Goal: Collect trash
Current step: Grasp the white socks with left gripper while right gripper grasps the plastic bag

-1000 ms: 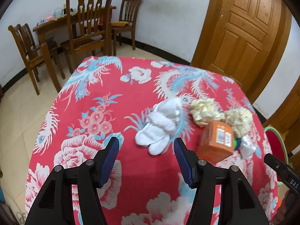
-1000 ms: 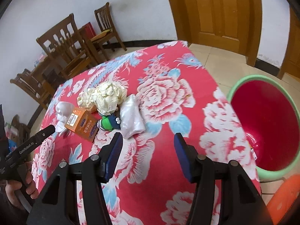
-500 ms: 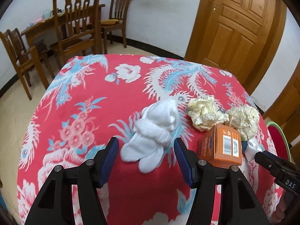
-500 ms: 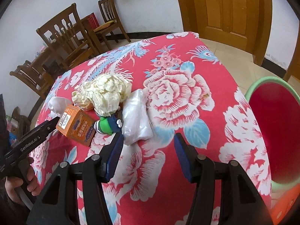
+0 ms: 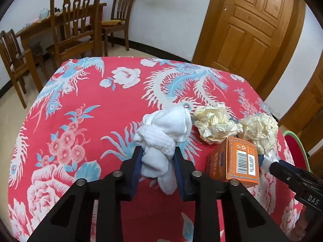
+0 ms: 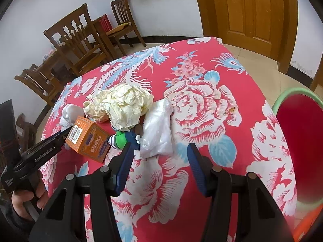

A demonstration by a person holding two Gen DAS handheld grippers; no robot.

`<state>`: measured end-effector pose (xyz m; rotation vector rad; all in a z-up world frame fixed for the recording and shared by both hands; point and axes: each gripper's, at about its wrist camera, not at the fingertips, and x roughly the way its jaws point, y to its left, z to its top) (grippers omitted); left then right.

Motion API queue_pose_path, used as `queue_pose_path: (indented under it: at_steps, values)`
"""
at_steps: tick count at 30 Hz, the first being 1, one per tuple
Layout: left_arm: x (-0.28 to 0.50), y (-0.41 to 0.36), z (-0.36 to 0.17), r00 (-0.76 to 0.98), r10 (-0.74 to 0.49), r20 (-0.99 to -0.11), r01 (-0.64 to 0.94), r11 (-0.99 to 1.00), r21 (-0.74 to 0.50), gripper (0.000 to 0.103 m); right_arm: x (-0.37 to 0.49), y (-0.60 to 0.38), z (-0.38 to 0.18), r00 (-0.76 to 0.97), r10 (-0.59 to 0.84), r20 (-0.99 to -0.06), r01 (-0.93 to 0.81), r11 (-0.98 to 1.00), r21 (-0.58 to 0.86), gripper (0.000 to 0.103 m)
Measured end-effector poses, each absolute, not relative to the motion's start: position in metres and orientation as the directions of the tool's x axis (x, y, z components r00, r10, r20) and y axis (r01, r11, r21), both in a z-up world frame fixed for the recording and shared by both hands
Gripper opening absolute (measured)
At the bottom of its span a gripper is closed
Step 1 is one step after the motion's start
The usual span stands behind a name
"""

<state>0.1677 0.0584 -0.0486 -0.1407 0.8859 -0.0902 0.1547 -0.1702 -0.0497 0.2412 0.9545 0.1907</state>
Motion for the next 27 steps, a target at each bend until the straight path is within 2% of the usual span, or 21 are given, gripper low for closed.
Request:
queue_pose_path:
  at_steps: [3,5,8,27]
  values:
    - [0.165,0.06,-0.047,0.632,-0.151,-0.76,0.019,0.984,-0.179,0.024,0.157,-0.169,-0.052,0.561,0.263,-0.785,-0.051,0.957,0.285,0.054]
    - [0.163,0.063,-0.045,0.636,-0.156,-0.756,0.012,0.981,-0.192,0.024,0.16,-0.168,-0.054,0.557,0.264,-0.787,-0.05,0.957,0.286,0.044]
    - [0.159,0.066,-0.041,0.644,-0.173,-0.745,0.004,0.975,-0.223,0.023,0.16,-0.169,-0.056,0.554,0.275,-0.786,-0.05,0.953,0.299,0.036]
    - [0.116,0.029,0.01,0.695,-0.261,-0.67,0.107,0.959,-0.262,0.023,0.102,-0.206,-0.018,0.633,0.276,-0.724,-0.014,0.938,0.346,0.032]
